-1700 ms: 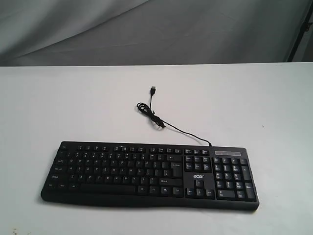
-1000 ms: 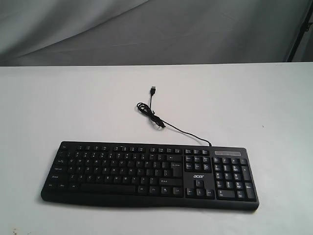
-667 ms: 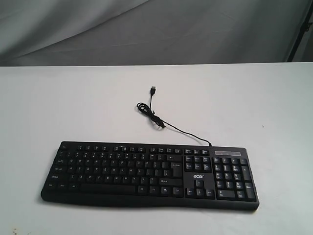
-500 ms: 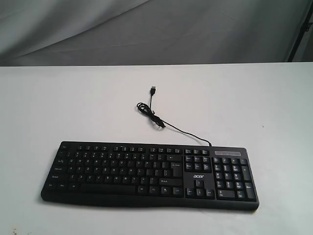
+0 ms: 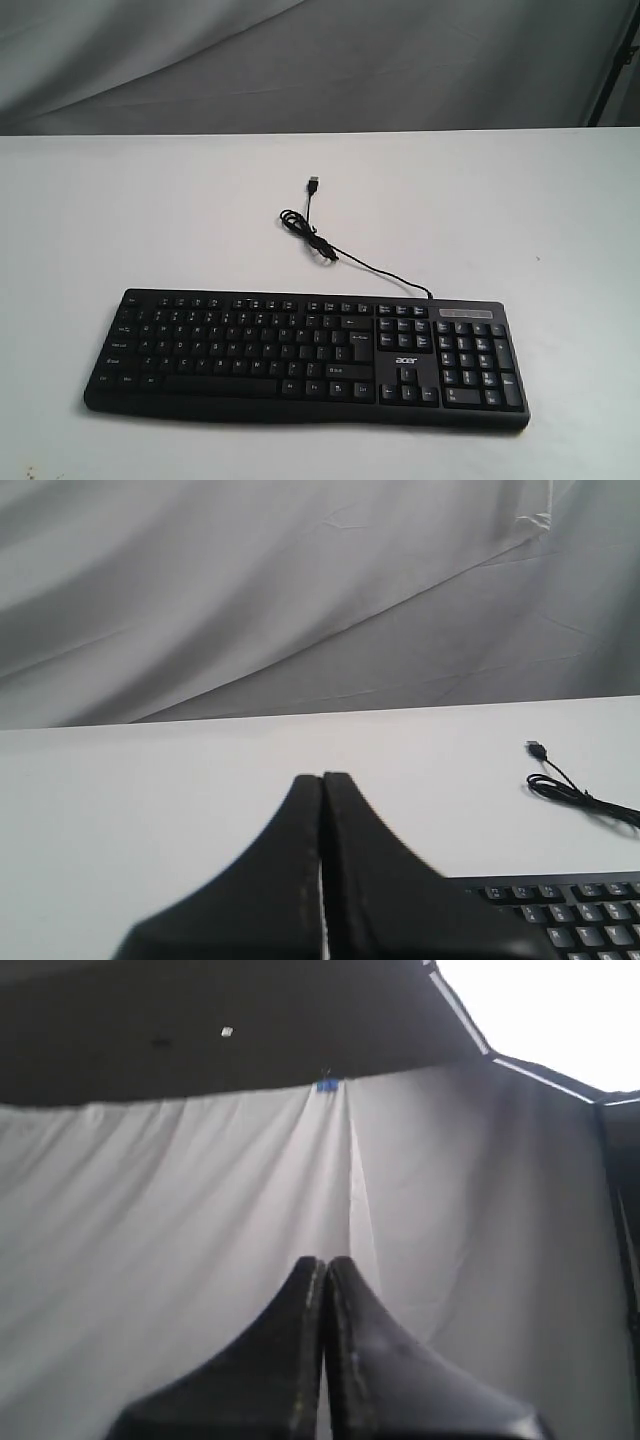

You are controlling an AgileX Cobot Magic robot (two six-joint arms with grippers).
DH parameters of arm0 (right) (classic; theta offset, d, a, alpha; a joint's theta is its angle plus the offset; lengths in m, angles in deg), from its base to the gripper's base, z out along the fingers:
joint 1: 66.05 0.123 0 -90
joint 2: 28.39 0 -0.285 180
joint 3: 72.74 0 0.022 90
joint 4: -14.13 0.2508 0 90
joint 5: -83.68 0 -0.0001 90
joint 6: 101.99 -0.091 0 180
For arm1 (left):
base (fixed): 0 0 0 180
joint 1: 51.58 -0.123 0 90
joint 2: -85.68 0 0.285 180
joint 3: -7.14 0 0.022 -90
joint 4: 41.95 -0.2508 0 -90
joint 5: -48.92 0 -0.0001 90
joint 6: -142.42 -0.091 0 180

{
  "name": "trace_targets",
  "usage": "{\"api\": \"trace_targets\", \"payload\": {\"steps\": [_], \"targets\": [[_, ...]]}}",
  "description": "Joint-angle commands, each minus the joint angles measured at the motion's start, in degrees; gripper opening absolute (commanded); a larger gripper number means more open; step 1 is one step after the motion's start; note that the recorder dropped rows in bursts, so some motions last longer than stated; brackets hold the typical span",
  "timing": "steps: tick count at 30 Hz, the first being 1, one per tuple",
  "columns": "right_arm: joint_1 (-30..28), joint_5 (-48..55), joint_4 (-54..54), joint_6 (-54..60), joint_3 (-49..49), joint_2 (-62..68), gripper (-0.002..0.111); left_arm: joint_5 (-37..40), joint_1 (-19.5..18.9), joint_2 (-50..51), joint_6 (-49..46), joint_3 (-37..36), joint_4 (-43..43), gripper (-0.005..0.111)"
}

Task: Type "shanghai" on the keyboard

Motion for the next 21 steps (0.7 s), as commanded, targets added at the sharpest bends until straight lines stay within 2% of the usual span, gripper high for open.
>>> {"api": "trace_targets", "payload": {"steps": [1,3,6,8,10,12,14,15,16,17,18,20,21], "targets": [[-0.01,4.82,-16.8,-0.52,15.57,19.3,0.0,-0.34,0.37,-0.14,0.15,-0.1,0.0,0.0],[-0.01,13.61,-28.48,0.12,21.82,26.87,0.0,-0.34,0.37,-0.14,0.15,-0.1,0.0,0.0],[-0.01,32.14,-46.2,0.12,28.16,36.18,0.0,-0.34,0.37,-0.14,0.15,-0.1,0.0,0.0],[-0.01,44.18,-48.79,0.25,29.73,40.52,0.0,-0.34,0.37,-0.14,0.15,-0.1,0.0,0.0],[-0.01,53.23,-43.55,1.34,32.34,45.88,0.0,-0.34,0.37,-0.14,0.15,-0.1,0.0,0.0],[-0.01,54.77,-27.11,12.45,35.93,51.13,0.0,-0.34,0.37,-0.14,0.15,-0.1,0.0,0.0],[-0.01,54.35,-5.29,33.18,39.38,55.81,0.0,-0.34,0.37,-0.14,0.15,-0.1,0.0,0.0],[0.02,55.07,12.14,49.84,41.37,58.34,0.0,-0.34,0.37,-0.14,0.15,-0.1,0.0,0.0],[0.26,57.01,24.64,61.47,43.46,60.83,0.0,-0.34,0.37,-0.14,0.15,-0.1,0.0,0.0],[0.62,59.91,36.76,72.74,45.07,62.74,0.0,-0.34,0.37,-0.14,0.15,-0.1,0.0,0.0],[0.66,65.07,53.39,87.07,47.2,65.51,0.0,-0.34,0.37,-0.14,0.15,-0.1,0.0,0.0],[1.47,74.12,72.8,104.13,49.59,69.3,0.0,-0.34,0.37,-0.14,0.15,-0.1,0.0,0.0],[2.74,77.7,78.8,110.21,50.41,70.94,0.0,-0.34,0.37,-0.14,0.15,-0.1,0.0,0.0]]}}
